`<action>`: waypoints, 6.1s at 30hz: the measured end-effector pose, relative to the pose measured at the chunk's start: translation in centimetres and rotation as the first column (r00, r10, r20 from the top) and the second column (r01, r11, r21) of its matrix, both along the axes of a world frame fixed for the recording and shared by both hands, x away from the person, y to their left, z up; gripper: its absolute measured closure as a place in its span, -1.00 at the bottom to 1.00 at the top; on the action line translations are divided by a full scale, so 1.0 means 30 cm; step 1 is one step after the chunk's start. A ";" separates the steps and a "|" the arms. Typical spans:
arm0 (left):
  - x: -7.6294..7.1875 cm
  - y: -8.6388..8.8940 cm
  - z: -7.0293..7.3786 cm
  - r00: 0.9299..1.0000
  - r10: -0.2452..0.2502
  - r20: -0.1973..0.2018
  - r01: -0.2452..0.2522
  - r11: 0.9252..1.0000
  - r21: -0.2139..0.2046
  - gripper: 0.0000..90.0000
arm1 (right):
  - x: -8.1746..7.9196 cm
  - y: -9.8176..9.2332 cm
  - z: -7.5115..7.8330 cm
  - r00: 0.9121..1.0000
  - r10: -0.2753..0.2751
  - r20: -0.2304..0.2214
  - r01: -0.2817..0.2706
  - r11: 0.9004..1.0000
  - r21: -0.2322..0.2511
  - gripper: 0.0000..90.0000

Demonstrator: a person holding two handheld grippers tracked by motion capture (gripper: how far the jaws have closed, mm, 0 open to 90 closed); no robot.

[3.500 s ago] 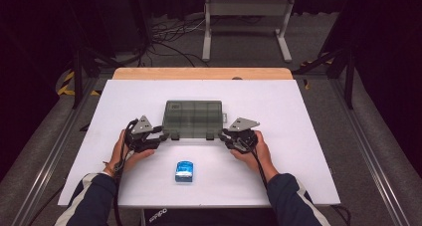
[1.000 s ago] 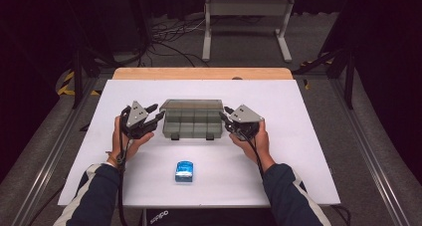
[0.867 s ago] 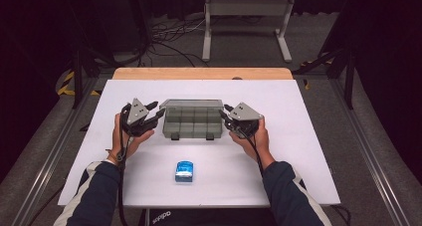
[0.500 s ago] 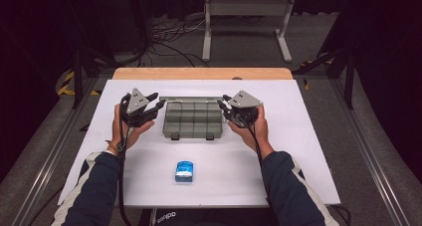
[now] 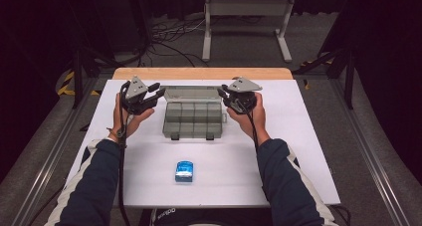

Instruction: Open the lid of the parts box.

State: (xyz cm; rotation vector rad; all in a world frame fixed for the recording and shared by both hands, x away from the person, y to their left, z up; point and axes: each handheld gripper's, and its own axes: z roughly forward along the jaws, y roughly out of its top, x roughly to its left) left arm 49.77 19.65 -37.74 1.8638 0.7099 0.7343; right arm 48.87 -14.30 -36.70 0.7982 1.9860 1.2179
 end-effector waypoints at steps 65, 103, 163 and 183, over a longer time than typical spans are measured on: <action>0.181 -0.090 -0.237 0.957 0.192 -0.219 -0.193 0.981 0.017 0.65 | 0.182 0.030 -0.276 0.959 -0.188 -0.211 0.209 0.975 0.081 0.74; 0.176 -0.108 -0.244 0.953 0.210 -0.219 -0.201 0.978 0.062 0.65 | 0.179 0.064 -0.250 0.947 -0.249 -0.202 0.246 0.968 -0.043 0.64; -0.095 -0.047 -0.026 0.993 -0.118 -0.012 0.118 0.984 0.132 0.03 | -0.037 -0.060 -0.078 0.994 0.016 -0.109 -0.009 0.998 0.060 0.37; -0.216 -0.032 -0.027 0.979 -0.200 0.026 0.195 0.973 0.126 -0.65 | -0.145 -0.090 -0.064 0.994 0.093 -0.062 -0.092 0.995 0.031 -0.06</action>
